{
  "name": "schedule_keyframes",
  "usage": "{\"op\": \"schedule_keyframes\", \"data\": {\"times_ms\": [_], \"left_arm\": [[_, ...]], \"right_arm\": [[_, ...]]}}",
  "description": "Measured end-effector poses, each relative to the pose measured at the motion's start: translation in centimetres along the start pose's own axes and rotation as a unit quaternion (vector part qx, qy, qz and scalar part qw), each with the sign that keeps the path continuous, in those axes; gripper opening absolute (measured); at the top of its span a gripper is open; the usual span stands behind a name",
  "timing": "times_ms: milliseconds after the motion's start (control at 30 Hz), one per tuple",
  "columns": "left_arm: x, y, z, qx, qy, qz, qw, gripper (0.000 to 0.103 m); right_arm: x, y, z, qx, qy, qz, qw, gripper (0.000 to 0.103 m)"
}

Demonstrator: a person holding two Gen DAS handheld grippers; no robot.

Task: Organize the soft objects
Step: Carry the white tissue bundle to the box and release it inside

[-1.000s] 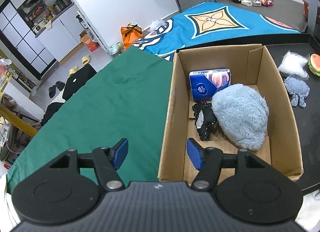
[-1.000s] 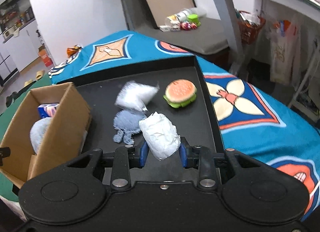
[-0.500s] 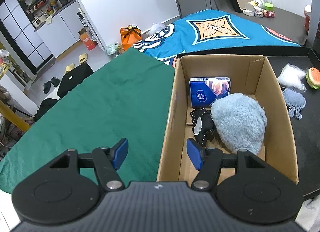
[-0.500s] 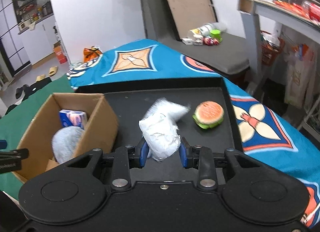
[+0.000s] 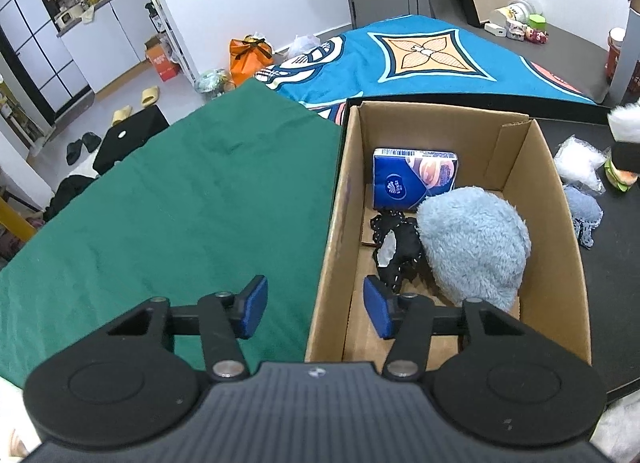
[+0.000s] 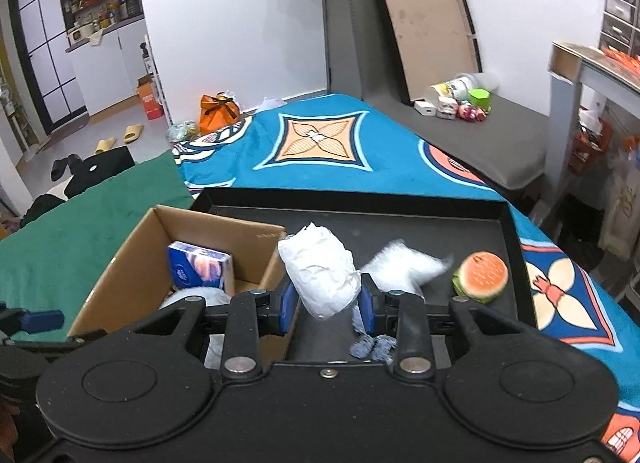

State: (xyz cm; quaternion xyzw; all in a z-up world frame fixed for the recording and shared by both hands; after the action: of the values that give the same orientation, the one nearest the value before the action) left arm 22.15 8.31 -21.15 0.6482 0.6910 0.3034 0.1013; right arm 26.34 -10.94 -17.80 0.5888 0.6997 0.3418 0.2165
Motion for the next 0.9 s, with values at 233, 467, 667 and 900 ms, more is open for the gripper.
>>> {"op": "schedule_keyframes", "data": {"times_ms": [233, 467, 667, 900], "left_arm": [[0.3, -0.1, 0.8, 0.017, -0.014, -0.01, 0.9997, 0.03], [0.1, -0.3, 1.1, 0.02, -0.024, -0.011, 0.9994, 0.017], [0.3, -0.3, 1.1, 0.02, -0.031, -0.018, 0.9992, 0.016], [0.4, -0.3, 1.1, 0.019, -0.034, -0.02, 0.999, 0.016]], "right_arm": [[2.7, 1.0, 0.9, 0.005, 0.01, -0.032, 0.999, 0.032], [4.8, 2.0, 1.9, 0.013, 0.019, -0.063, 0.998, 0.032], [5.6, 2.3, 2.5, 0.016, 0.023, -0.067, 0.997, 0.034], [4.3, 0.9, 2.3, 0.033, 0.0, -0.054, 0.998, 0.06]]}}
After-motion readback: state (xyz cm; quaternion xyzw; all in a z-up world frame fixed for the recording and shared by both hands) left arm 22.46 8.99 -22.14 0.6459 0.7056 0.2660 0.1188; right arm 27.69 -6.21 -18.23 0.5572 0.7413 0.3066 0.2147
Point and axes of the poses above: each gripper's, at about its wrist camera, not at the fingertips, and z roughly the way its jaws point, x to its left, y to its top, the point moved 6 cm from there along z, roughly the way its jaws point, and after that the axes turned 4 degrees about y, right-handed, at the moved point
